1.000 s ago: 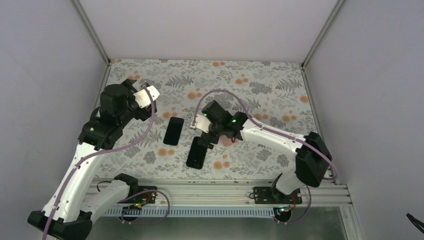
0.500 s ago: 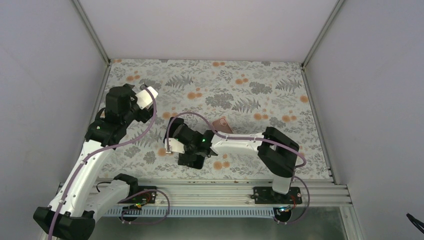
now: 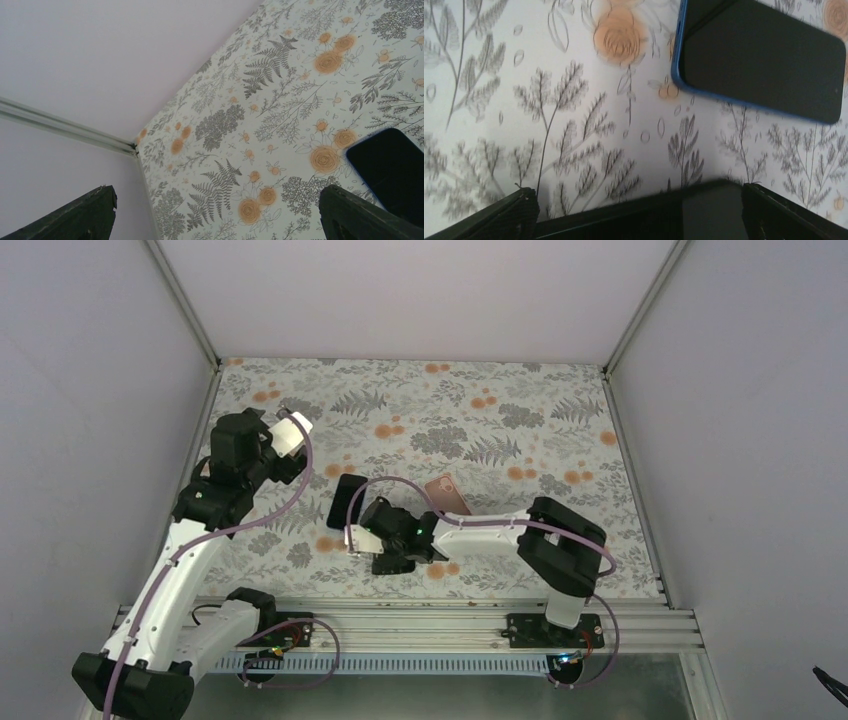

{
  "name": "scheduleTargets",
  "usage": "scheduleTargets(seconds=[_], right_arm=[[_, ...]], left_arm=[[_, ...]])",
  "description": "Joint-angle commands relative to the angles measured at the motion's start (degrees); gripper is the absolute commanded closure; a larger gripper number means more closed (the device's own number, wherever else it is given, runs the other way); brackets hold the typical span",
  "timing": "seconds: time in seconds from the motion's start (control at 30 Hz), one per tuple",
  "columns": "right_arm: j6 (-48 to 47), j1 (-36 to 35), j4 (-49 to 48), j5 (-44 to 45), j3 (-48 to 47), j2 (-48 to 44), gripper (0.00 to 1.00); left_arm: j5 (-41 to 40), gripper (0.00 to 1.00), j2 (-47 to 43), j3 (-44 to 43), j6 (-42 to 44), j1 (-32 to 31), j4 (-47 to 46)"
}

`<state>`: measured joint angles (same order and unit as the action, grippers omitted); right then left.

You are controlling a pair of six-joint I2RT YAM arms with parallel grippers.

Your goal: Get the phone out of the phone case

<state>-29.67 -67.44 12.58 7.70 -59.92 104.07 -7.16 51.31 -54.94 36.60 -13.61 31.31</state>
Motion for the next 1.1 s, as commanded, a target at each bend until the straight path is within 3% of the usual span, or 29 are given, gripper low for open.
scheduleTargets(seconds=[0.0,0.2,0.37,0.57,0.73,0.93,1.07], right_arm=[[-1.73,-0.24,2.27,2.52,4.38,-4.84,0.0],[-0.12,0.21,5.52,4.2,10.23,-12.66,0.0],[1.49,2.44,6.9,2.17,10.71,-13.17,0.0],[3.93,6.65,10.43,-4.51,6.91,-9.31,0.0],[4.15,7.09,10.61,-10.58,5.68,-12.3,0.0],[3.36,5.58,8.93,-8.87,6.18,-11.5,0.0],[1.81,2.19,6.16,-2.9,7.11,-11.04,0.0]], left_arm=[[1.49,0.0,0.43,-0.12,-0.8,0.55,-1.85],[3.74,0.0,0.81,0.86,-1.63,0.8,-2.54],[5.72,0.0,2.05,0.82,-3.11,0.83,-3.2],[6.76,0.0,2.7,0.52,-3.55,0.86,-3.04],[6.27,0.0,2.28,0.24,-2.91,0.84,-2.32],[6.1,0.0,2.0,1.11,-3.01,0.85,-2.68],[6.4,0.0,2.02,1.28,-3.68,0.86,-2.89]])
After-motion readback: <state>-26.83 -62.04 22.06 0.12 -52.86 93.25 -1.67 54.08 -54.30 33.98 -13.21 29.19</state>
